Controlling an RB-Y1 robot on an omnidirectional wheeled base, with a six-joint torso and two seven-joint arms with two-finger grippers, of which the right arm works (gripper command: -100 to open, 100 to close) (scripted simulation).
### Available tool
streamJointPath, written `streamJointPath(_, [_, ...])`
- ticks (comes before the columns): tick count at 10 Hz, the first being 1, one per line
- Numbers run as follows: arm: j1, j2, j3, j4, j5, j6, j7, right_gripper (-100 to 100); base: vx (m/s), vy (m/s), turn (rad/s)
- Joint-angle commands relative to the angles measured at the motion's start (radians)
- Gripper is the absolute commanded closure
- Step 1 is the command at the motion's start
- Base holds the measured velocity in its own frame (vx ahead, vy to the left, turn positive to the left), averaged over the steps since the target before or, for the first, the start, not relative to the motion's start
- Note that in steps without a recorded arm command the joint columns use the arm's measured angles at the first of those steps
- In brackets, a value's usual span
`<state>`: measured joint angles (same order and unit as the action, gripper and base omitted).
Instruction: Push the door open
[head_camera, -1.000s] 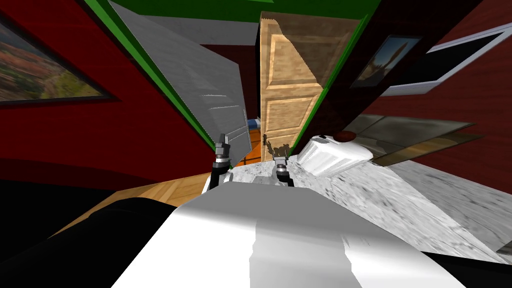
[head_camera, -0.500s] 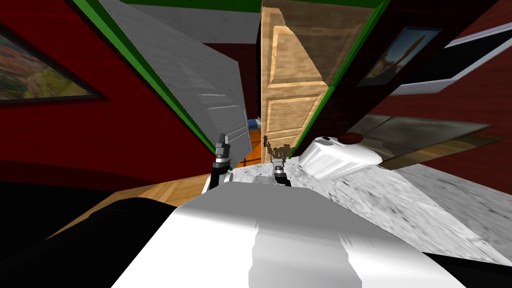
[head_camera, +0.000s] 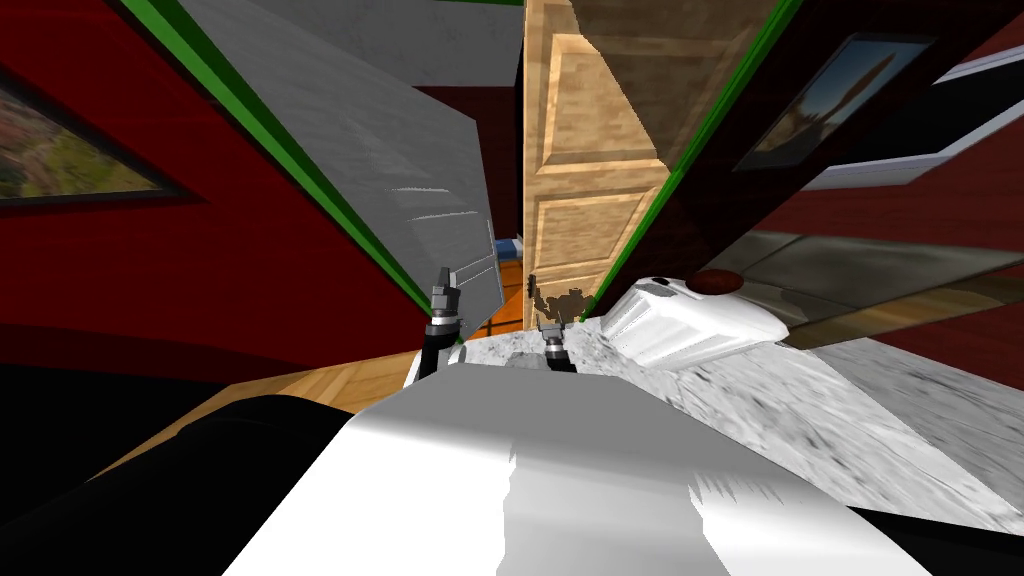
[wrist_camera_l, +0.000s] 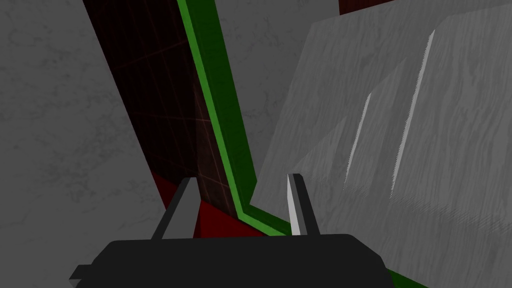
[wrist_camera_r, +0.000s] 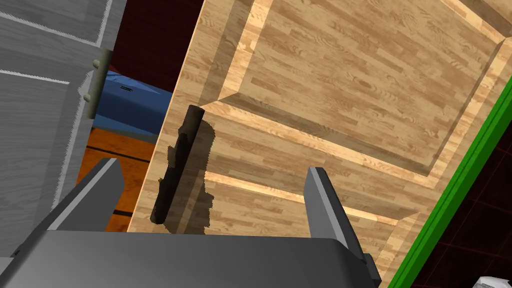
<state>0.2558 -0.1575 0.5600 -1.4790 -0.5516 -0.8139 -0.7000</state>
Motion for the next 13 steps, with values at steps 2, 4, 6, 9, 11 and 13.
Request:
streamJointPath(2, [-0.014, -0.002, 0.038, 0.058, -0.035, -0.011, -0.047, -100, 0.151, -0.032, 0.035])
streamJointPath(4, [-0.025, -0.006, 0.069, 0.106, -0.063, -0.022, -0.086, -100, 0.136, -0.011, 0.031])
streamJointPath(6, [-0.035, -0.009, 0.097, 0.151, -0.089, -0.032, -0.123, -100, 0.124, -0.017, 0.023])
streamJointPath(9, [-0.048, -0.014, 0.133, 0.207, -0.121, -0.046, -0.169, -100, 0.15, -0.007, 0.027])
streamJointPath(11, [-0.056, -0.017, 0.157, 0.246, -0.144, -0.055, -0.2, -100, 0.139, -0.029, 0.024])
streamJointPath(13, [-0.065, -0.019, 0.18, 0.282, -0.165, -0.064, -0.23, -100, 0.129, -0.019, 0.022])
